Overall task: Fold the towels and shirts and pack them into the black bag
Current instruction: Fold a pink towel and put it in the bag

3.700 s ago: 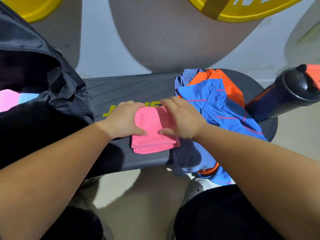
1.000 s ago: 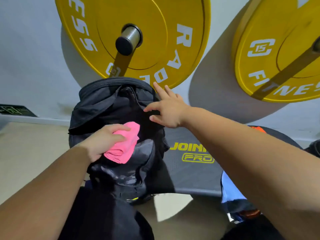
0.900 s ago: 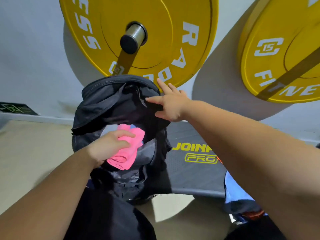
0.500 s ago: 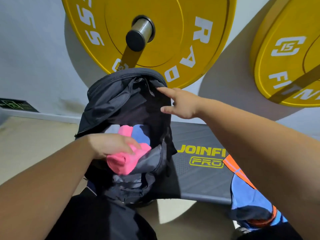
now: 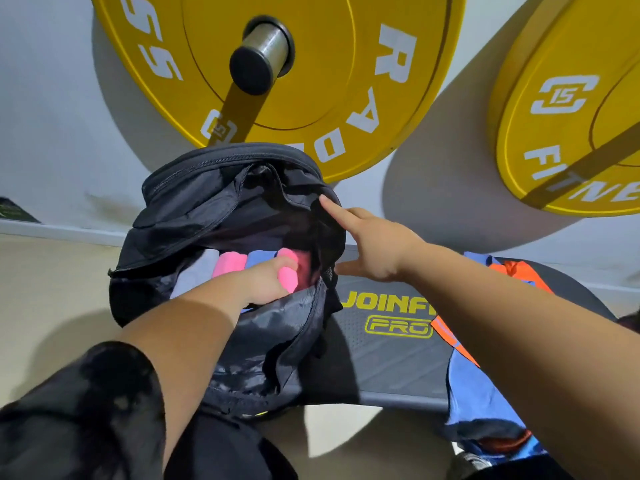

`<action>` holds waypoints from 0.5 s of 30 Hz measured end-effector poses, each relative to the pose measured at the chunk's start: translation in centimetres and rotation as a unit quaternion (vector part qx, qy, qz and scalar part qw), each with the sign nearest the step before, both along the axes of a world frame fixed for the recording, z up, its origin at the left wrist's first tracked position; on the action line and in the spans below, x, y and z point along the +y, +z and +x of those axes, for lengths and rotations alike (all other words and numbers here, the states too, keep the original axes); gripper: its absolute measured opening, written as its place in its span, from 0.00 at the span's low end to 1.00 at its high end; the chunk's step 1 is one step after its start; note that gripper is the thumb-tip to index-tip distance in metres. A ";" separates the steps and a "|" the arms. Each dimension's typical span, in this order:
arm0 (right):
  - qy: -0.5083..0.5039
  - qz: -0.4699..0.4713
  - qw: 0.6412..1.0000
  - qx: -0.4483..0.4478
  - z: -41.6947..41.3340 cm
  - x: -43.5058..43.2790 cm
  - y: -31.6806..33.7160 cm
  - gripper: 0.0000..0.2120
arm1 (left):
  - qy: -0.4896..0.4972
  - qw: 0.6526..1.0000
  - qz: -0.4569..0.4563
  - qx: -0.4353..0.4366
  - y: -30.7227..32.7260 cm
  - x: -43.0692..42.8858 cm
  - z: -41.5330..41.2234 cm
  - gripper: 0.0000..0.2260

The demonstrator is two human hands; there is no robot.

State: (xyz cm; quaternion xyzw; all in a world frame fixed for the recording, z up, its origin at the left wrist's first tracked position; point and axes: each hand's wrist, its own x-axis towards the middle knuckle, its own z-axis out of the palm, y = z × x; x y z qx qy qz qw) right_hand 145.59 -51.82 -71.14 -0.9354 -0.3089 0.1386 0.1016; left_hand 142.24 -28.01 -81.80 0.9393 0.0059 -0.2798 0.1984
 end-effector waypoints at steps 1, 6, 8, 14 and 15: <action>-0.004 -0.001 1.000 -0.003 -0.1 0.1 -0.2 0.52 | -0.028 0.999 0.033 -0.007 0.1 0.2 0.5 0.13; -0.037 0.029 0.999 0.013 -0.9 0.5 -1.3 0.54 | -0.167 0.983 0.078 0.023 1.1 1.3 3.0 0.22; -0.046 0.044 0.998 0.020 -1.4 0.8 -1.7 0.55 | -0.248 0.955 0.149 -0.061 1.6 1.5 3.0 0.23; -0.069 0.062 0.996 -0.016 -2.6 1.4 -3.2 0.56 | -0.379 0.849 0.242 -0.276 0.0 2.6 1.5 0.21; -0.071 0.057 0.995 -0.028 -2.8 1.4 -3.4 0.56 | -0.382 0.846 0.241 -0.282 -0.3 2.6 1.6 0.20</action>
